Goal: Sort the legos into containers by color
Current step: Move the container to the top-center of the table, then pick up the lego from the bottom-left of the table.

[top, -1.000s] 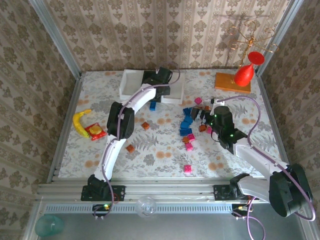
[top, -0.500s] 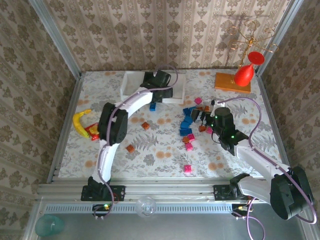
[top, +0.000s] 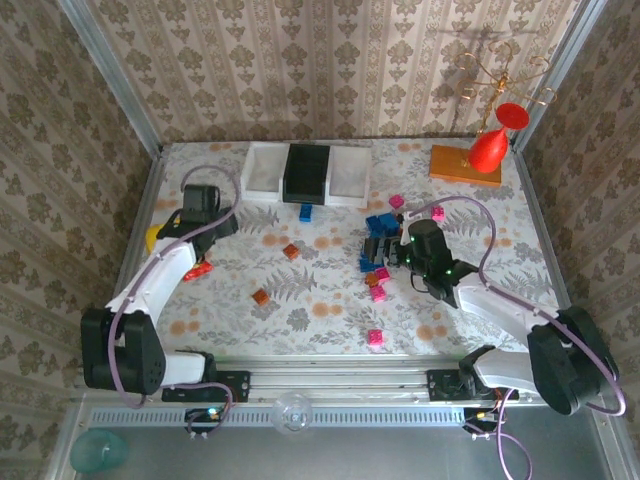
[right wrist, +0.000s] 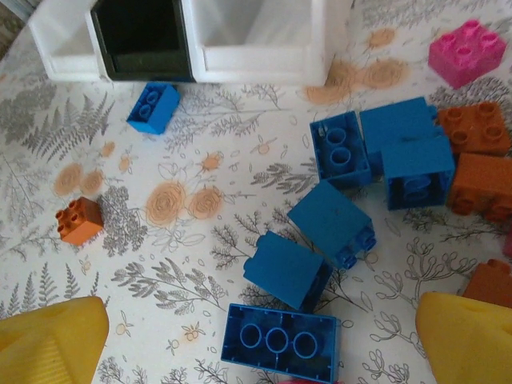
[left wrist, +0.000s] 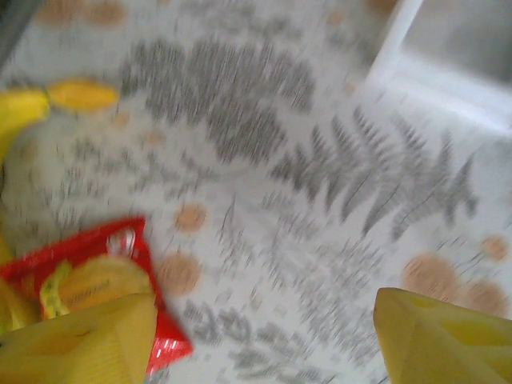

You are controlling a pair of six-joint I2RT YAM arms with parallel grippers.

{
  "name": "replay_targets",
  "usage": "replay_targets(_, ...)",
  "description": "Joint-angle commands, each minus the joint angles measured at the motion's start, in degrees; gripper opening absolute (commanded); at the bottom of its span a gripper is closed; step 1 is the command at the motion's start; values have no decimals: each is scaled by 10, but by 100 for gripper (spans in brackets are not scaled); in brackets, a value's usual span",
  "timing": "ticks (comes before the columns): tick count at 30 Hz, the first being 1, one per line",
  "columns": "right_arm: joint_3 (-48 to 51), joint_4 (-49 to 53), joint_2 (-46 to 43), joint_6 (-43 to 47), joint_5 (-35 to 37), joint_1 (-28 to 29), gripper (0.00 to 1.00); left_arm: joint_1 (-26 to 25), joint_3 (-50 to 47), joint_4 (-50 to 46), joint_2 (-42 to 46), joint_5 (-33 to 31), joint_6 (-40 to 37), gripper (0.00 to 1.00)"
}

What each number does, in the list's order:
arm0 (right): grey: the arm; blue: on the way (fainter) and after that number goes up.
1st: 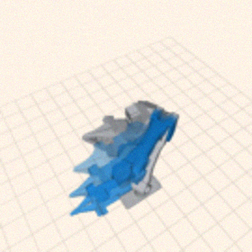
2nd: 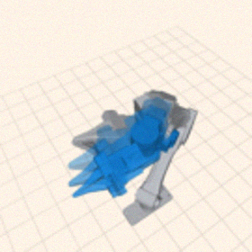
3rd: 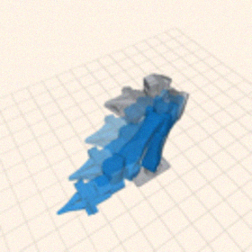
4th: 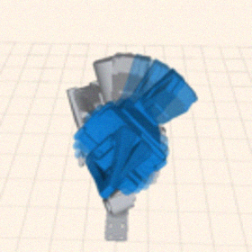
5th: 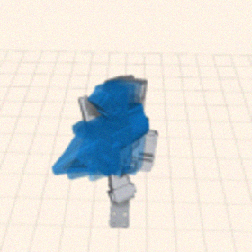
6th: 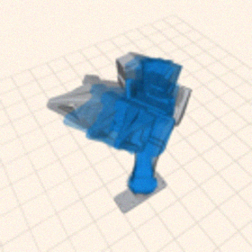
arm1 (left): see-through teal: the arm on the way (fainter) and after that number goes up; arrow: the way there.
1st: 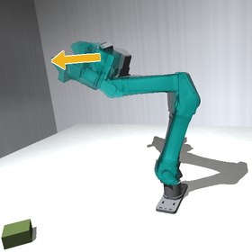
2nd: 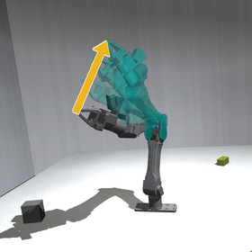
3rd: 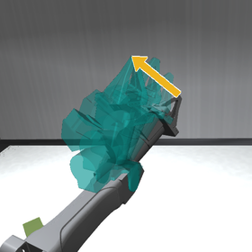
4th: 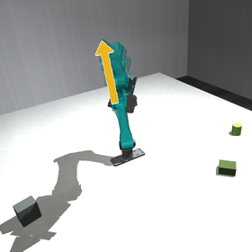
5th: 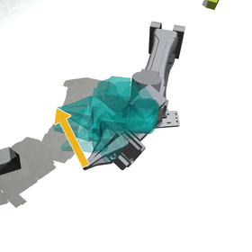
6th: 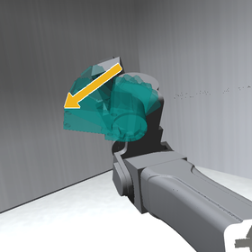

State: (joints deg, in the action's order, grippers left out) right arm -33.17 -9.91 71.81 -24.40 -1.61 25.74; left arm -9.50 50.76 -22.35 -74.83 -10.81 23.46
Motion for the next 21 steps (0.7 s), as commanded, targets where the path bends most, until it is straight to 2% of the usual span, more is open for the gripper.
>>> replay_targets(1, -13, -32, 16, -11, -28, 5, 100, 7, -6, -13, -12, 52, 18, 74)
replay_targets(6, -14, -29, 26, -10, -34, 9, 100, -67, 29, -30, -76, 106, 17, 74)
replay_targets(10, -11, -20, 16, -4, -21, 9, 100, -134, 3, -34, -78, 149, 23, 76)
replay_targets(14, -11, -18, 16, -1, -16, 9, 100, -206, -24, -103, -56, 120, 49, 79)
replay_targets(21, -20, -30, 48, -13, -35, 9, 100, -233, -86, -171, -6, 58, 111, 83)
